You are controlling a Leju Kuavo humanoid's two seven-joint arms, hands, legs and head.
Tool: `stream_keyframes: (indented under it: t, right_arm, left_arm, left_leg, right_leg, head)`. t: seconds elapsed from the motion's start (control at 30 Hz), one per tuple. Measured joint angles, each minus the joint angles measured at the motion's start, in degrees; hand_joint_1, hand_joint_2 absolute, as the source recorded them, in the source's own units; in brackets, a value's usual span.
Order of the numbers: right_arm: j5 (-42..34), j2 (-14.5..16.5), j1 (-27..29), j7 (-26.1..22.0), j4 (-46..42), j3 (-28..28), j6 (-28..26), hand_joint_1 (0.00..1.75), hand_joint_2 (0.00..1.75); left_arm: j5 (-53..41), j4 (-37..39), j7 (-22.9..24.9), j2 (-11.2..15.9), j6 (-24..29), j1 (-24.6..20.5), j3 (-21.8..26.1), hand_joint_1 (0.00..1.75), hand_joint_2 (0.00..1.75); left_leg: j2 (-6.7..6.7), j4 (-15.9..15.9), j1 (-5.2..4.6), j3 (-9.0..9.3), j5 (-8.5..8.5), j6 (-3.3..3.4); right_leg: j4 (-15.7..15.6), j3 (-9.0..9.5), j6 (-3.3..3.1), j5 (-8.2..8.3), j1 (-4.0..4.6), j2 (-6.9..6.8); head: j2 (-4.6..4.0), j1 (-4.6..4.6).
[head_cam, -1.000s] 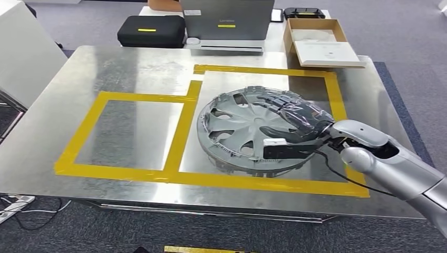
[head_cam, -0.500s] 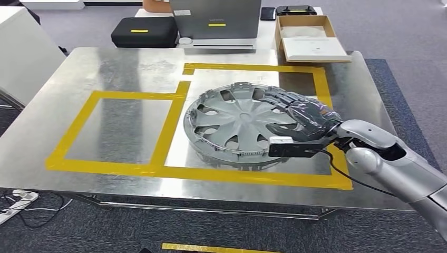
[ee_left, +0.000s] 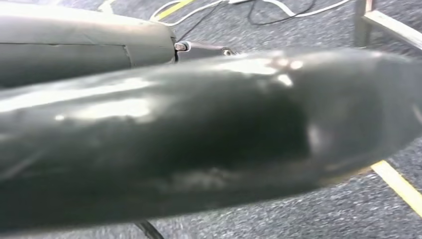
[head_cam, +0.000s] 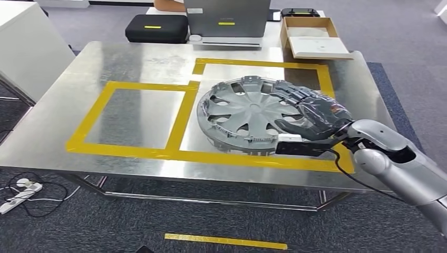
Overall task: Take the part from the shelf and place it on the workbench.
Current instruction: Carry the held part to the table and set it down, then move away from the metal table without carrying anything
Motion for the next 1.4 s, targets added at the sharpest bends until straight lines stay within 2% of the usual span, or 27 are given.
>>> stream_keyframes:
  t: [0.07,0.13,0.17,0.23,0.27,0.33,0.4,0.43,0.47,0.53,0.57,0.63,0.7,0.77,0.83,0.9,0.93,0.97,1.0,1.07,1.13,1.17,1.2,1.23,1.27,1.3,1.4]
  right_arm:
    - [0.7,-0.2,0.6,0.5,-0.7,-1.2,-0.6,0.0,0.0]
    - [1.8,-0.2,1.6,1.8,-1.3,-2.9,-1.6,0.0,0.0]
    - [2.5,-0.2,2.5,2.6,-1.5,-3.9,-2.2,0.0,0.0]
    - [3.5,-0.2,4.5,3.8,-1.5,-5.9,-3.4,0.0,0.0]
    - [3.8,-0.1,5.2,4.2,-1.5,-6.6,-3.7,0.0,0.0]
    - [4.0,0.0,6.5,4.8,-1.5,-8.1,-4.0,0.0,0.0]
    - [3.9,0.0,7.6,5.3,-1.5,-9.6,-4.1,0.0,0.0]
    - [3.9,0.0,8.1,5.5,-1.5,-10.3,-4.1,0.0,0.0]
    - [3.8,0.0,8.6,5.6,-1.5,-10.8,-4.1,0.0,0.0]
    - [3.8,0.0,9.6,5.8,-1.5,-11.9,-4.2,0.0,0.0]
    - [3.7,0.0,10.0,5.9,-1.6,-12.5,-4.2,0.0,0.0]
    - [3.6,0.0,10.8,6.0,-1.8,-13.8,-4.4,0.0,0.0]
    - [3.4,0.0,11.7,6.0,-2.0,-14.9,-4.7,0.0,0.0]
    - [3.1,0.0,13.0,6.1,-2.0,-15.7,-4.7,0.0,0.0]
    - [2.9,0.0,14.2,6.5,-2.0,-16.4,-4.6,0.0,0.0]
    - [2.7,0.0,14.9,6.9,-2.0,-17.1,-4.6,0.0,0.0]
    - [2.7,0.1,15.2,7.0,-2.0,-17.4,-4.6,0.0,0.0]
    - [2.6,0.1,15.6,7.1,-2.0,-17.6,-4.6,0.0,0.0]
    - [2.4,0.1,16.0,7.4,-2.0,-17.9,-4.7,0.0,0.0]
    - [2.1,0.3,16.8,7.7,-2.0,-18.6,-4.7,0.0,0.0]
    - [2.0,0.5,17.1,7.9,-2.0,-19.5,-4.9,0.0,0.0]
    - [1.9,0.6,17.3,7.9,-2.0,-19.9,-5.0,0.0,0.0]
    - [1.8,0.6,17.6,8.0,-2.0,-20.3,-5.0,0.0,0.0]
    - [1.7,0.7,18.1,8.0,-1.9,-20.6,-5.1,0.0,0.0]
    - [1.6,0.7,18.6,8.1,-1.8,-20.8,-5.1,0.0,0.0]
    - [1.5,0.8,19.0,8.2,-1.7,-20.9,-5.1,0.0,0.0]
    - [1.3,0.9,19.7,8.3,-1.6,-21.6,-5.3,0.0,0.0]
  left_arm:
    - [0.0,0.0,0.0,0.0,0.0,0.0,0.0,0.0,0.0]
    - [0.1,0.0,0.1,-0.1,0.2,0.0,0.0,0.0,0.0]
    - [0.1,0.0,0.1,-0.1,0.2,0.0,0.0,0.0,0.0]
    - [0.2,0.0,0.2,-0.2,0.4,0.3,0.0,0.0,0.0]
    - [0.3,0.0,0.3,-0.2,0.4,0.4,0.0,0.0,0.0]
    - [0.5,0.0,0.4,-0.2,0.4,0.5,0.0,0.0,0.0]
    - [0.7,0.0,0.5,-0.2,0.4,0.5,0.0,0.0,0.0]
    - [0.7,0.0,0.6,-0.2,0.4,0.5,0.0,0.0,0.0]
    - [0.7,0.0,0.6,-0.2,0.4,0.5,0.0,0.0,0.0]
    - [0.7,0.0,0.7,-0.2,0.4,0.5,0.0,0.0,0.0]
    - [0.7,0.0,0.8,-0.2,0.4,0.5,0.0,0.0,0.0]
    - [0.7,0.0,0.9,-0.2,0.4,0.4,0.0,0.0,0.0]
    - [0.8,0.0,0.9,-0.2,0.4,0.3,0.0,0.0,0.0]
    - [0.8,0.0,0.9,-0.2,0.4,0.4,0.1,0.0,0.0]
    - [0.9,0.0,0.9,-0.2,0.5,0.5,0.1,0.0,0.0]
    - [1.0,0.0,1.0,-0.2,0.5,0.5,0.2,0.0,0.0]
    - [1.0,0.0,1.0,-0.3,0.5,0.5,0.2,0.0,0.0]
    - [1.0,0.0,1.0,-0.3,0.5,0.5,0.2,0.0,0.0]
    - [0.9,0.0,1.0,-0.3,0.5,0.5,0.2,0.0,0.0]
    - [1.0,0.0,1.0,-0.4,0.5,0.5,0.2,0.0,0.0]
    - [1.0,0.0,1.0,-0.5,0.5,0.5,0.2,0.0,0.0]
    - [1.0,0.0,1.0,-0.5,0.5,0.5,0.3,0.0,0.0]
    - [1.0,0.0,1.0,-0.5,0.5,0.5,0.3,0.0,0.0]
    - [1.0,0.0,1.0,-0.5,0.5,0.5,0.4,0.0,0.0]
    - [1.0,0.0,1.0,-0.5,0.5,0.6,0.5,0.0,0.0]
    - [1.0,0.0,1.0,-0.5,0.5,0.7,0.5,0.0,0.0]
    - [1.0,0.0,1.0,-0.5,0.5,0.8,0.6,0.0,0.0]
  left_leg:
    - [-0.03,0.8,0.15,-1.71,1.0,-0.59]
    - [-0.11,1.6,0.14,-2.75,1.88,-1.15]
    - [-0.17,1.7,0.17,-3.02,2.46,-1.4]
    - [-0.35,1.7,0.35,-3.41,3.14,-2.04]
    - [-0.42,2.4,0.47,-3.74,1.89,-2.39]
    - [-0.48,7.1,0.7,-4.8,-3.96,-3.05]
    - [-0.48,15.1,0.84,-5.73,-9.77,-3.44]
    - [-0.48,18.3,0.9,-5.68,-10.81,-3.51]
    - [-0.48,19.8,0.94,-4.97,-10.48,-3.47]
    - [-0.49,17.2,0.97,-1.23,-7.97,-3.04]
    - [-0.54,13.6,0.92,1.83,-7.34,-2.63]
    - [-0.67,4.8,0.58,7.99,-8.42,-1.84]
    - [-0.75,0.2,0.05,10.44,-9.2,-1.32]
    - [-0.57,-0.5,0.02,9.54,-7.78,-0.73]
    - [-0.34,-1.0,0.19,8.02,-6.15,0.06]
    - [-0.27,-0.8,0.07,6.09,-4.64,0.5]
    - [-0.24,-0.8,0.02,5.14,-3.89,0.51]
    - [-0.2,-0.7,-0.01,4.15,-3.11,0.48]
    - [-0.18,-0.6,-0.01,3.13,-2.35,0.4]
    - [-0.18,-0.1,0.03,1.22,-1.02,0.04]
    - [-0.23,1.0,-0.13,-0.35,-0.05,-0.48]
    - [-0.23,1.5,-0.17,-0.88,0.48,-0.75]
    - [-0.23,1.7,-0.17,-1.24,1.02,-1.01]
    - [-0.26,1.7,-0.11,-1.49,1.56,-1.33]
    - [-0.33,1.9,0.01,-1.76,1.22,-1.66]
    - [-0.4,2.9,0.13,-2.14,-0.34,-2.03]
    - [-0.47,11.8,0.61,-3.76,-9.43,-2.96]
  right_leg:
    - [-7.4,6.3,0.5,1.72,-0.29,-0.01]
    - [-14.3,11.19,0.16,0.53,-0.24,0.09]
    - [-15.7,12.04,-0.32,-0.06,-0.03,0.13]
    - [-15.6,10.9,-1.74,0.5,0.18,-0.03]
    - [-15.6,10.45,-2.36,1.05,0.2,-0.15]
    - [-15.6,9.16,-3.41,2.56,0.17,-0.35]
    - [-15.4,7.32,-3.76,4.18,0.33,-0.39]
    - [-15.2,6.23,-3.77,4.93,0.41,-0.42]
    - [-15.0,5.11,-3.75,5.63,0.5,-0.45]
    - [-14.7,3.08,-3.64,6.87,0.68,-0.45]
    - [-14.6,2.29,-3.5,7.45,0.74,-0.44]
    - [-14.5,1.23,-2.95,8.67,0.82,-0.44]
    - [-14.8,0.69,-2.21,10.08,0.6,-0.51]
    - [-14.9,-0.04,-1.65,9.98,0.28,-0.46]
    - [-11.5,-1.64,-1.34,5.49,0.2,-0.27]
    - [-4.0,-3.32,-1.08,-0.28,0.2,-0.16]
    - [-0.5,-3.65,-0.93,-1.4,0.2,-0.15]
    - [1.7,-3.34,-0.8,-0.96,0.19,-0.14]
    - [2.1,-2.19,-0.71,0.65,0.17,-0.14]
    - [-2.9,2.98,-0.61,3.51,0.07,-0.18]
    - [-12.0,9.88,-0.79,2.13,0.13,-0.19]
    - [-15.1,11.91,-1.04,0.96,0.25,-0.18]
    - [-16.6,12.7,-1.41,0.34,0.43,-0.15]
    - [-16.7,12.23,-1.94,0.42,0.45,-0.22]
    - [-16.5,11.58,-2.4,0.94,0.44,-0.34]
    - [-16.4,10.97,-2.96,1.55,0.38,-0.46]
    - [-16.3,8.86,-3.89,3.87,0.35,-0.66]
  head:
    - [-0.01,0.05]
    - [-0.01,0.12]
    - [0.0,0.18]
    - [0.01,0.2]
    - [0.01,0.14]
    - [0.01,-0.08]
    - [0.0,-0.22]
    - [0.0,-0.21]
    - [0.0,-0.22]
    - [0.0,-0.22]
    - [0.01,-0.21]
    - [0.01,-0.19]
    - [-0.01,-0.18]
    - [-0.01,-0.17]
    - [-0.01,0.02]
    - [-0.01,0.24]
    - [-0.01,0.28]
    - [-0.01,0.3]
    - [-0.01,0.32]
    - [0.0,0.33]
    - [0.0,0.37]
    - [0.0,0.43]
    - [-0.01,0.47]
    - [-0.01,0.5]
    - [-0.01,0.52]
    - [-0.01,0.43]
    - [-0.01,0.09]
